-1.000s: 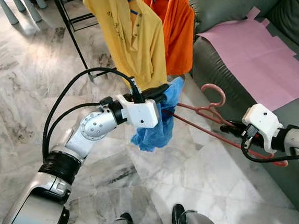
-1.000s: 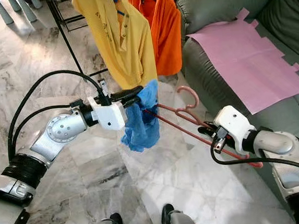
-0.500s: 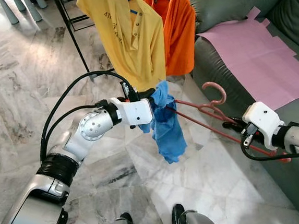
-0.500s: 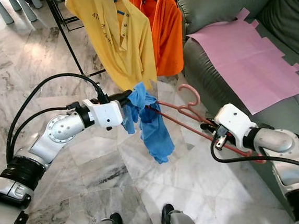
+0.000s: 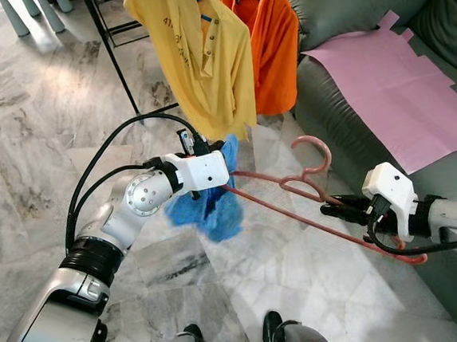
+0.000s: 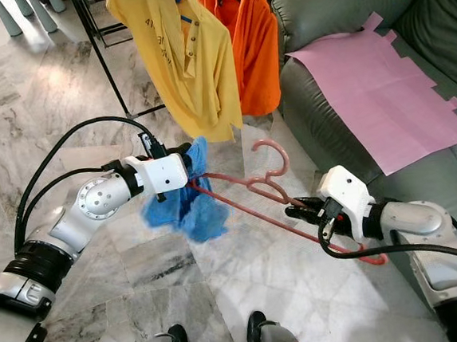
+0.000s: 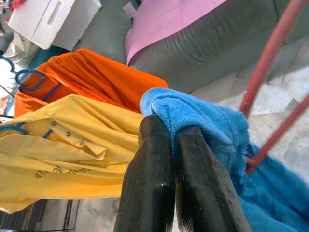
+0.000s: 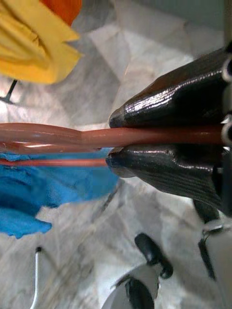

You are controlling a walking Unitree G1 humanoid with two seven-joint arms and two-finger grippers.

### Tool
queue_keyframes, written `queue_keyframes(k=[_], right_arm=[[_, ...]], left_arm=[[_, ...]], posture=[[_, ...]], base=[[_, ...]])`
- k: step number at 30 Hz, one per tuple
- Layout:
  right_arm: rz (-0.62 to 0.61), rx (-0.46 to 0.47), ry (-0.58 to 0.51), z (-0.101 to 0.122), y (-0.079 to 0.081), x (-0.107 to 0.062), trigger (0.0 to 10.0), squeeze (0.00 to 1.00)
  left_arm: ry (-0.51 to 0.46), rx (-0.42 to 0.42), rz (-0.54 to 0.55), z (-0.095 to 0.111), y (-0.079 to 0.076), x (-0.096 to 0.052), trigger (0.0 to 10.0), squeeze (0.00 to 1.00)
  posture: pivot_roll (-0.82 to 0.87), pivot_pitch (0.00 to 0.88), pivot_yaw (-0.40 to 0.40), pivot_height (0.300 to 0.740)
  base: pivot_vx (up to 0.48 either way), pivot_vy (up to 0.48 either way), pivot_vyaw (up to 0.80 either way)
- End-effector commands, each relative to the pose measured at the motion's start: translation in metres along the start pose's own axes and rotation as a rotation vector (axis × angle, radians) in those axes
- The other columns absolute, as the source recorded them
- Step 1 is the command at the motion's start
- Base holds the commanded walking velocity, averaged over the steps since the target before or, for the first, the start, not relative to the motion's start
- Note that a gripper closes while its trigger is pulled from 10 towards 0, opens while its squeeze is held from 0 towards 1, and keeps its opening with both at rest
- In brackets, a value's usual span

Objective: Hang hanger

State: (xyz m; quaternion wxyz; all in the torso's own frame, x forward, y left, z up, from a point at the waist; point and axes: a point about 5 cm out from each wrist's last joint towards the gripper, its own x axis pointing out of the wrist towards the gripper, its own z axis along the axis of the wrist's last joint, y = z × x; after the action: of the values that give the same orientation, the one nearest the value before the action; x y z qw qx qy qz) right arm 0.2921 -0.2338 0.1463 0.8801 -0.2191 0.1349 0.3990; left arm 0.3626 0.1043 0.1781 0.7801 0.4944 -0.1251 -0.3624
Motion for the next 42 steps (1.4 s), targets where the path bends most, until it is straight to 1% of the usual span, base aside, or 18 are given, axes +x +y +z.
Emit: queue_keyframes(k=[1,5,7,9,12,16,19,21,24,26,27,30,32,34,36,38,40,42], right_arm=[[-0.030,-0.006,0.007,0.000,-0.002,0.000,10.0,0.00],[-0.047,-0.006,0.006,-0.002,-0.002,0.004,10.0,0.00],[-0.044,-0.015,0.018,-0.006,0.000,0.007,10.0,0.00],[-0.037,-0.021,0.024,-0.007,0.000,0.007,10.0,0.00],[-0.004,-0.014,0.005,-0.002,0.004,0.006,10.0,0.00],[-0.033,-0.026,0.015,-0.003,-0.002,0.005,10.0,0.00],[-0.034,-0.012,0.032,-0.009,-0.001,0.004,10.0,0.00],[-0.019,-0.001,0.060,-0.016,0.003,0.005,10.0,0.00],[0.012,0.016,0.091,-0.026,0.012,0.008,10.0,0.00],[0.016,0.017,0.097,-0.029,0.015,0.009,10.0,0.00],[-0.005,0.017,0.099,-0.032,0.013,0.009,10.0,0.00],[-0.043,0.026,0.086,-0.032,0.009,0.010,10.0,0.00],[-0.146,0.018,0.054,-0.026,-0.004,0.013,10.0,0.00],[-0.193,0.009,0.049,-0.025,-0.010,0.013,10.0,0.00],[-0.294,0.017,0.040,-0.022,-0.022,0.012,10.0,0.00],[-0.332,0.019,0.034,-0.021,-0.026,0.011,10.0,0.00],[-0.374,0.044,0.033,-0.022,-0.031,0.010,10.0,0.00],[-0.403,0.062,0.018,-0.022,-0.034,0.009,10.0,0.00]], left_arm=[[-0.027,0.003,-0.015,0.005,-0.001,-0.002,10.0,0.00],[-0.039,-0.006,-0.017,0.008,0.003,-0.004,10.0,0.00],[-0.057,-0.053,-0.026,0.012,0.007,-0.006,10.0,0.00],[-0.054,-0.057,-0.034,0.011,0.007,-0.007,10.0,0.00],[0.010,-0.003,-0.046,-0.003,0.005,-0.012,10.0,0.00],[0.018,-0.027,-0.040,-0.004,0.007,-0.013,10.0,0.00],[-0.004,-0.057,-0.015,0.001,0.013,-0.012,10.0,0.00],[-0.020,-0.076,0.013,0.005,0.019,-0.011,10.0,0.00],[-0.024,-0.074,0.079,0.006,0.031,-0.011,10.0,0.00],[-0.036,-0.101,0.102,0.008,0.037,-0.012,10.0,0.00],[-0.058,-0.131,0.099,0.012,0.040,-0.013,10.0,0.00],[-0.091,-0.141,0.083,0.016,0.041,-0.015,10.0,0.00],[-0.136,-0.164,0.043,0.023,0.039,-0.018,10.0,0.00],[-0.146,-0.169,0.024,0.025,0.037,-0.019,10.0,0.00],[-0.149,-0.169,-0.011,0.025,0.031,-0.023,10.0,0.00],[-0.158,-0.168,-0.025,0.025,0.027,-0.024,10.0,0.00],[-0.199,-0.175,-0.039,0.030,0.024,-0.027,10.0,0.00],[-0.226,-0.205,-0.008,0.034,0.026,-0.027,10.0,0.00]], posture=[[-0.05,0.267,0.007,0.740],[-0.05,0.267,0.007,0.740],[-0.05,0.267,0.007,0.740],[-0.05,0.267,0.007,0.740],[-0.04,0.264,0.009,0.740],[-0.05,0.264,0.009,0.740],[-0.05,0.263,0.009,0.740],[-0.05,0.263,0.008,0.740],[-0.05,0.262,0.008,0.740],[-0.04,0.263,0.008,0.740],[-0.04,0.264,0.008,0.740],[-0.04,0.264,0.009,0.740],[-0.04,0.264,0.009,0.740],[-0.04,0.264,0.009,0.740],[-0.04,0.264,0.009,0.740],[-0.04,0.264,0.009,0.740],[-0.03,0.269,0.006,0.740],[-0.03,0.269,0.005,0.740]], base=[[0.000,0.000,0.00],[0.000,0.000,0.00],[0.000,0.000,0.00],[0.000,0.000,0.00],[0.000,0.000,0.00],[0.000,0.000,0.00],[0.000,0.000,0.00],[0.000,0.000,0.00],[0.000,0.000,0.00],[0.000,0.000,0.00],[0.000,0.000,0.00],[0.000,0.000,0.00],[0.000,0.000,0.00],[0.000,0.000,0.00],[0.000,0.000,0.00],[0.000,0.000,0.00],[0.000,0.000,0.00],[0.000,0.000,0.00]])
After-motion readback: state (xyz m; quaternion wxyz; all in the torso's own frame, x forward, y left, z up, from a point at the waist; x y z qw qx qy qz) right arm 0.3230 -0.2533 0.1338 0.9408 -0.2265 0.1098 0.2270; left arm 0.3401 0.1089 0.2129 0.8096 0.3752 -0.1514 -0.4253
